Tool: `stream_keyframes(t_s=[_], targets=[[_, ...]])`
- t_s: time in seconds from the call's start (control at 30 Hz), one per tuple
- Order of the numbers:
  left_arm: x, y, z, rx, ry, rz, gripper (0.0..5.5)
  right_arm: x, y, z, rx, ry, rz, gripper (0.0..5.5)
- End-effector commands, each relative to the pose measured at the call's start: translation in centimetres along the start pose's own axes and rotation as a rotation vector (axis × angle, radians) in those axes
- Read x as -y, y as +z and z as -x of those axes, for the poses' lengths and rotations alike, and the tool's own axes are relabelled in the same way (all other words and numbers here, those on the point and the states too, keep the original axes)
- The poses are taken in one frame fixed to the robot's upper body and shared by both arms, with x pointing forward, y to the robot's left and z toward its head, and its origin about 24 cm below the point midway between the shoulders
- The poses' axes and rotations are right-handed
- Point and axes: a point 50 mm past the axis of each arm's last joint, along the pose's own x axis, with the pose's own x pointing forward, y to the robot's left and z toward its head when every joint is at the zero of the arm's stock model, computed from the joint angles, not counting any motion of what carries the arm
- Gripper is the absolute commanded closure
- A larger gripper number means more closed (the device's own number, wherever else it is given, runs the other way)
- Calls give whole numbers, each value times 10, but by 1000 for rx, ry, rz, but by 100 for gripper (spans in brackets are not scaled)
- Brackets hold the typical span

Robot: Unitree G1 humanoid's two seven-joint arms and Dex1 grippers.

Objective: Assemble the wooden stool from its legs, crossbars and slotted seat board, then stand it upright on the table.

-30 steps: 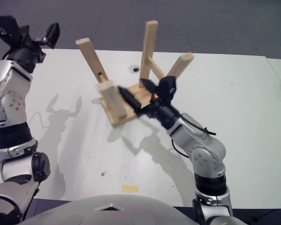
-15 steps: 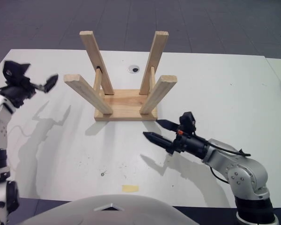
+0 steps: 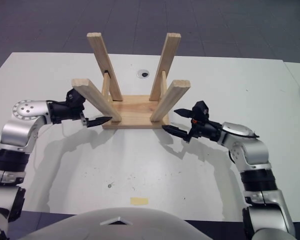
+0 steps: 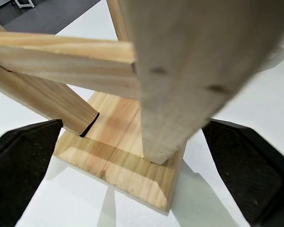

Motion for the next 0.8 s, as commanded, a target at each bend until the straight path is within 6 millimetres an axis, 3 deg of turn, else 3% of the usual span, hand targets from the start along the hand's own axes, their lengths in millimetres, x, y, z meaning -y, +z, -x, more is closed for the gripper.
stream_keyframes(t_s=[0.03,0.17,0.5,0.67,0.8], targets=[[-8,-16,1,-47,-8,44,41,8,-1,-17,-8,34,16,58],[-6,-21,-2,-23,-59,129,109,10,-9,-25,-12,44,-13,123],[8,-9,-5,125,-159,373,272,0,-25,-18,-40,106,-151,279],[24,-21,18,35,-232,394,357,-17,-18,-6,7,198,-286,363],[34,-26,32,0,-263,415,376,-31,-13,7,66,225,-366,434]])
